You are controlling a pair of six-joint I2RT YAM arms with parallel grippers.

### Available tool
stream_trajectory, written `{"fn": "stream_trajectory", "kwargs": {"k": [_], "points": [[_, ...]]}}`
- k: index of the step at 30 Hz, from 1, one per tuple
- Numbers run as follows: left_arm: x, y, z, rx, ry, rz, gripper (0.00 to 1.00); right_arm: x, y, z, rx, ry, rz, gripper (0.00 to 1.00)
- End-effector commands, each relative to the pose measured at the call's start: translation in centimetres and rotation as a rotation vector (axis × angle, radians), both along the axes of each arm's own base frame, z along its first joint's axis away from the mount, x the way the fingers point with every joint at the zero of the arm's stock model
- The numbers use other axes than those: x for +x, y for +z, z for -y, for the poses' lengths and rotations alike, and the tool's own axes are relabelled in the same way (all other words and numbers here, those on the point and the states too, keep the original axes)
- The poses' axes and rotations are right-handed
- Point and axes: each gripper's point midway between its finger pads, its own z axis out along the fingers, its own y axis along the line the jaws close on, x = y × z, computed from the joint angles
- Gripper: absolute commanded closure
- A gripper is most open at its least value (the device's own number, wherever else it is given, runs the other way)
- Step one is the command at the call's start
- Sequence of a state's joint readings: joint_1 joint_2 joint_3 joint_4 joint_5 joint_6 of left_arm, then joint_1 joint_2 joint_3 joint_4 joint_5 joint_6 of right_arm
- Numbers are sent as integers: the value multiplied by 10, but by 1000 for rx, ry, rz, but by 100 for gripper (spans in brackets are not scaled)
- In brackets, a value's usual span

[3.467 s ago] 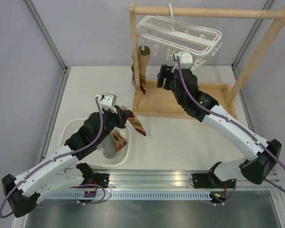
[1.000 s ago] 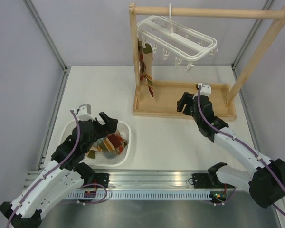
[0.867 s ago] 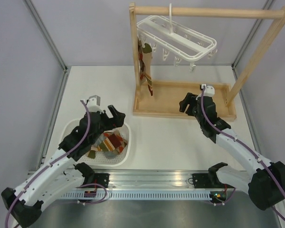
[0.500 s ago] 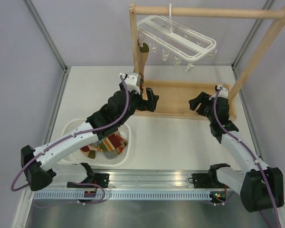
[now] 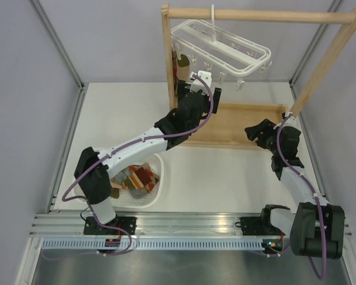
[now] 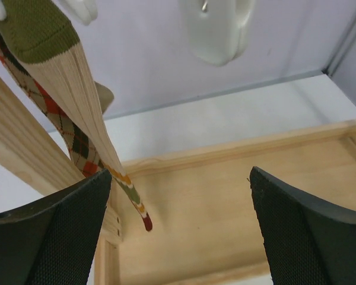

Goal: Remove the socks clipped to the hanger

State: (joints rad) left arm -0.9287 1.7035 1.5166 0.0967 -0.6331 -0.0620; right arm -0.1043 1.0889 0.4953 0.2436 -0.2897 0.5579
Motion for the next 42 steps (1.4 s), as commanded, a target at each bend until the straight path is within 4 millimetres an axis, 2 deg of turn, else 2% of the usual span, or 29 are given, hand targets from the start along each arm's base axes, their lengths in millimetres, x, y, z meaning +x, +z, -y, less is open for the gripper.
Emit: {"fn": "stream_trajectory", "kwargs": {"k": [1, 6, 10, 17, 22, 28, 36, 40, 42], "points": [[29, 33, -13, 26, 142, 107, 0, 2, 7, -5, 20, 72, 61, 25], [53, 26, -29, 1, 224, 94, 0, 0, -5, 9, 32, 61, 45, 26], [69, 21, -46, -10, 269, 86, 0, 0, -9, 9, 81, 78, 48, 26], [92, 8, -57, 2, 292, 79, 0, 0, -6, 9, 81, 89, 69, 26], [105, -3, -58, -19, 282, 62, 0, -1, -5, 10, 75, 86, 72, 26], [106, -12, -55, -40, 269, 44, 2, -2, -7, 12, 74, 79, 68, 27], [122, -27, -47, -19, 246, 30, 3, -2, -11, 13, 77, 73, 62, 27], [124, -35, -39, -33, 186, 12, 5, -2, -12, 15, 75, 66, 61, 27], [127, -34, -42, -33, 196, 22, 4, -2, -13, 14, 76, 69, 60, 27]]}}
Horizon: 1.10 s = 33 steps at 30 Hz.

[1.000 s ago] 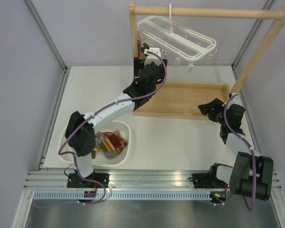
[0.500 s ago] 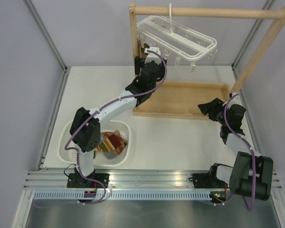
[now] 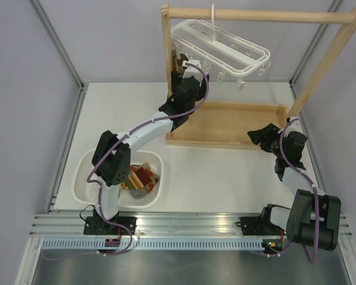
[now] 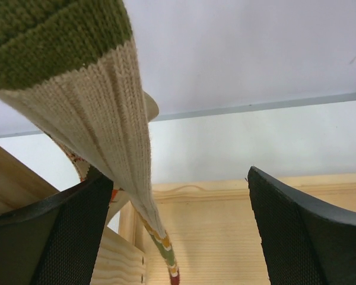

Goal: Remove the socks clipped to the hanger

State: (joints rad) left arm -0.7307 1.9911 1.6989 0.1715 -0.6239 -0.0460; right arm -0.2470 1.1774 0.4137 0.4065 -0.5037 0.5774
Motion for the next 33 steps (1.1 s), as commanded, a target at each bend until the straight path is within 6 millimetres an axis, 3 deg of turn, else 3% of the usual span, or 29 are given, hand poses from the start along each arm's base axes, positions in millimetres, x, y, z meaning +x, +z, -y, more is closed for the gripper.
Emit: {"fn": "stream_trajectory", "kwargs": {"k": [1, 5, 11, 14, 17, 18, 20, 27, 29, 30, 31, 33], "points": [[15, 17, -7, -63, 15, 45, 4, 5, 10, 1, -15, 13, 60, 27], [22, 11, -18, -75, 65, 38, 4, 4, 8, 1, -9, 13, 57, 27], [33, 0, -35, -74, 139, 29, 23, 4, 8, 1, -8, 12, 58, 28], [36, -1, -40, -72, 152, 30, 53, 4, 7, 1, -9, 11, 59, 28], [38, 0, -42, -65, 156, 31, 71, 4, 7, 1, -9, 11, 59, 28], [38, 0, -44, -65, 159, 32, 86, 4, 7, 2, -10, 10, 57, 28], [36, 0, -44, -68, 155, 29, 98, 4, 6, 2, -11, 10, 56, 28], [13, 17, -41, -140, 74, 25, 98, 3, 7, 2, -23, 14, 56, 28], [-2, 35, -40, -170, 30, 39, 98, 2, 8, 2, -33, 18, 52, 28], [-4, 28, -36, -166, 17, 28, 98, 2, 10, 2, -39, 19, 59, 29], [-11, 43, -38, -185, 7, 46, 98, 1, 9, 3, -41, 18, 51, 28], [-23, 42, -33, -191, -29, 37, 98, 0, 13, 3, -51, 20, 59, 28]]}}
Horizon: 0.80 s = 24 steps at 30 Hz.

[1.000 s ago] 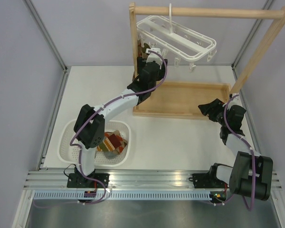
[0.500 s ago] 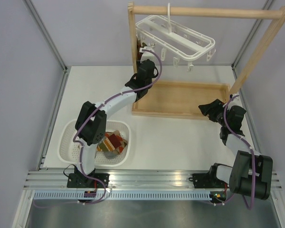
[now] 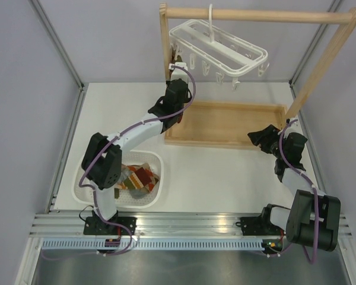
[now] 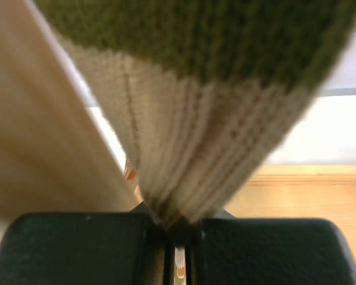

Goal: Remove the socks clipped to the hanger

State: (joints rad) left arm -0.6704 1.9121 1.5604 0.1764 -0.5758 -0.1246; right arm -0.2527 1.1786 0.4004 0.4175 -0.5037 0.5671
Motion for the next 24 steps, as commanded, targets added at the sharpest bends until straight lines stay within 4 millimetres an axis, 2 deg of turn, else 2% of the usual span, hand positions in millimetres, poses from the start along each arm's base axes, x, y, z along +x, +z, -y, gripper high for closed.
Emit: {"fn": "stream_trajectory", "kwargs": {"k": [1, 5, 8, 9, 11, 12, 14, 18, 22, 23, 24], "points": [[-25, 65, 3, -149, -64, 95, 98, 1, 17, 1, -46, 25, 55, 28], [-52, 81, 15, -152, -181, 110, 98, -2, 25, -2, -44, 38, 63, 28], [-70, 82, 25, -145, -252, 104, 98, -5, 32, -6, -36, 51, 76, 28], [-80, 91, 27, -159, -275, 115, 98, -6, 41, -7, -39, 60, 99, 28], [-92, 90, 31, -155, -325, 100, 98, -9, 48, -9, -43, 65, 105, 28], [-102, 99, 33, -162, -350, 110, 98, -13, 52, -11, -50, 69, 107, 29], [-115, 101, 38, -147, -382, 108, 98, -15, 62, -13, -74, 75, 121, 29], [-151, 115, 61, -144, -503, 120, 98, -25, 83, -26, -85, 106, 146, 29], [-175, 126, 59, -147, -537, 108, 98, -30, 105, -38, -92, 120, 179, 29], [-180, 123, 58, -143, -549, 98, 98, -29, 116, -42, -95, 128, 201, 29], [-187, 121, 58, -140, -565, 84, 98, -31, 118, -52, -91, 157, 198, 29]]}}
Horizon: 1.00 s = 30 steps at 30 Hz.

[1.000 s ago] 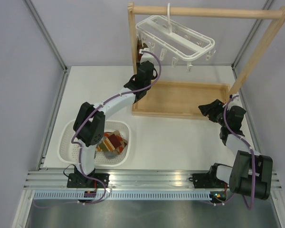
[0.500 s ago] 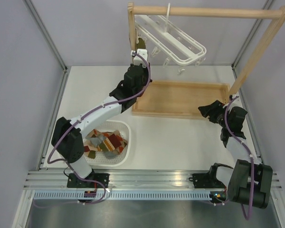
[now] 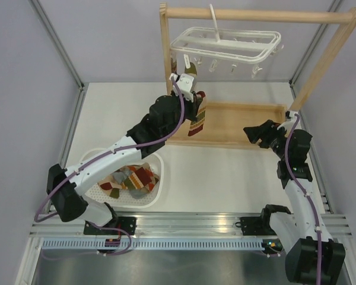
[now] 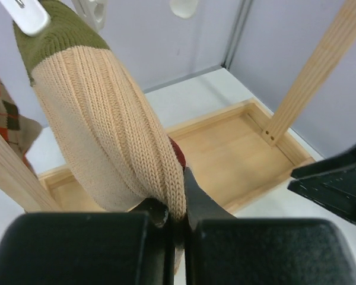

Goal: Remove the socks clipped to the hanger

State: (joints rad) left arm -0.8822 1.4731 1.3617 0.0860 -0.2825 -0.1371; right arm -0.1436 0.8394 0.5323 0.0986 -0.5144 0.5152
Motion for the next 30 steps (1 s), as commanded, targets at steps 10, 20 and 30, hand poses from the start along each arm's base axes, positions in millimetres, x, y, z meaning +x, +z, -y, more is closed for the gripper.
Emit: {"fn": "stream_trajectory", "kwargs": {"k": [10, 20, 30], "points": [[-81, 9, -27, 4, -227, -13, 98, -1, 83, -78, -37, 112, 95, 31], [-90, -8, -37, 69, -243, -24, 98, -10, 149, -164, -31, 214, 186, 32], [-84, -19, -47, 78, -180, -34, 98, 9, 214, -198, 50, 209, 300, 32]]}}
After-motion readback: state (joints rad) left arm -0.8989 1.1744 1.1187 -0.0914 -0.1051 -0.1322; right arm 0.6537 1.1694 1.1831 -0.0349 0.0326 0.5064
